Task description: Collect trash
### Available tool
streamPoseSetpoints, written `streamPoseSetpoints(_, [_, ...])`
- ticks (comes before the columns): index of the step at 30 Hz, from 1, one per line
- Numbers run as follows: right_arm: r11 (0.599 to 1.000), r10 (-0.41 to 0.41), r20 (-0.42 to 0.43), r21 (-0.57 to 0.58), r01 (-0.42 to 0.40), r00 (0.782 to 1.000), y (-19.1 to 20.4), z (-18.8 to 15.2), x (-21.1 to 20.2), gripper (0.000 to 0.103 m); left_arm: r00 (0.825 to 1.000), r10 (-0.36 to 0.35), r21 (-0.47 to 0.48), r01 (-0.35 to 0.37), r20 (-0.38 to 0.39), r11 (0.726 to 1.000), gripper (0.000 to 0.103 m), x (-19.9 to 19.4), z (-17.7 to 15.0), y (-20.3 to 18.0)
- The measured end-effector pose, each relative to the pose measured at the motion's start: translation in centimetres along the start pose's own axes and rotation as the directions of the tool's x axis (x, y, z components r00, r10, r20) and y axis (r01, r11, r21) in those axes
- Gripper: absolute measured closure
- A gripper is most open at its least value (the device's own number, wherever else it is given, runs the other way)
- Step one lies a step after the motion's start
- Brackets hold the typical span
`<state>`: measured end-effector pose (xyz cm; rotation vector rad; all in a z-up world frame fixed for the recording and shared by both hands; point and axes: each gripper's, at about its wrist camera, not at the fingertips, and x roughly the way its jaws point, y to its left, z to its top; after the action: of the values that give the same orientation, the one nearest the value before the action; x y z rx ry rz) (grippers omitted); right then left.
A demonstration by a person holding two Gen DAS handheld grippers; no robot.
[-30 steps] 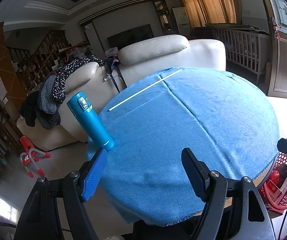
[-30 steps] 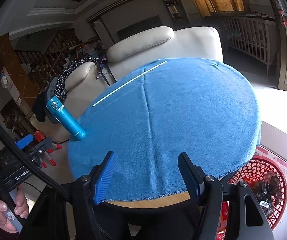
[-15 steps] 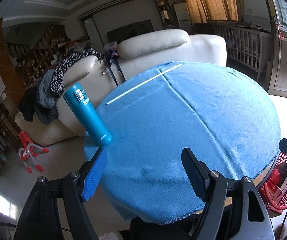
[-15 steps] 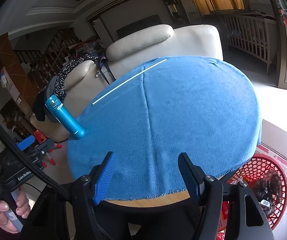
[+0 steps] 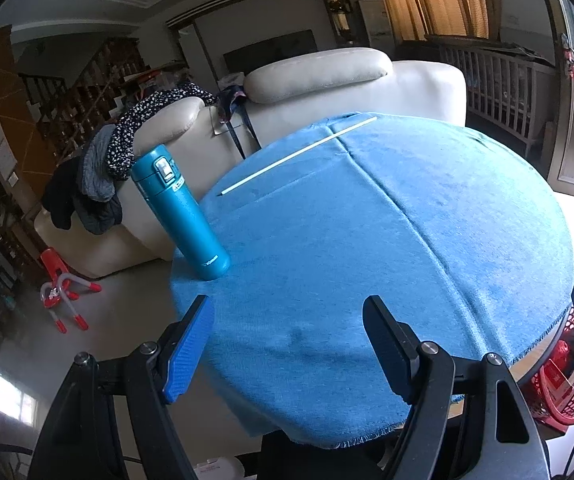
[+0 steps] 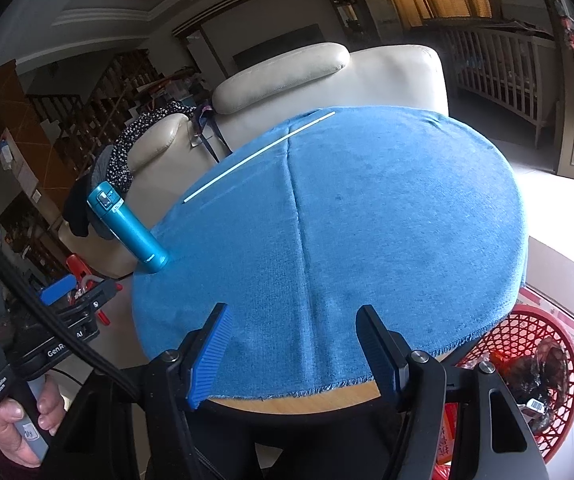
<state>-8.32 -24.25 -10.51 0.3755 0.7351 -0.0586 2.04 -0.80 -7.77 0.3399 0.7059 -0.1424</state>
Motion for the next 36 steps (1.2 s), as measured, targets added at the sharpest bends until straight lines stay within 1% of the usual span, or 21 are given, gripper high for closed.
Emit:
streamPoseSetpoints(11, [1.000,0.001,-0.001,-0.006,-0.001,1.000,0.2,0.0,0.0,0.034,1.000,0.024,0.007,-0.024,0.018,1.000,0.025,-0.2,-0.1,0.2])
streamPoseSetpoints(25, [0.999,-0.007,-0.003,-0.041,0.007,1.000,1.3,0.3,0.7,0.034,0.999,0.012,0.003,-0.012,0.049,1.000,0.025,-1.0,0.0,0.4])
streamPoseSetpoints(36, [0.997,-0.026,0.007,-0.074,0.026,1.000,2.3,0.4,0.8,0.034,0.999,-0.002,-0.004,0.002,0.050,1.000,0.025,-1.0,-0.1,0.8])
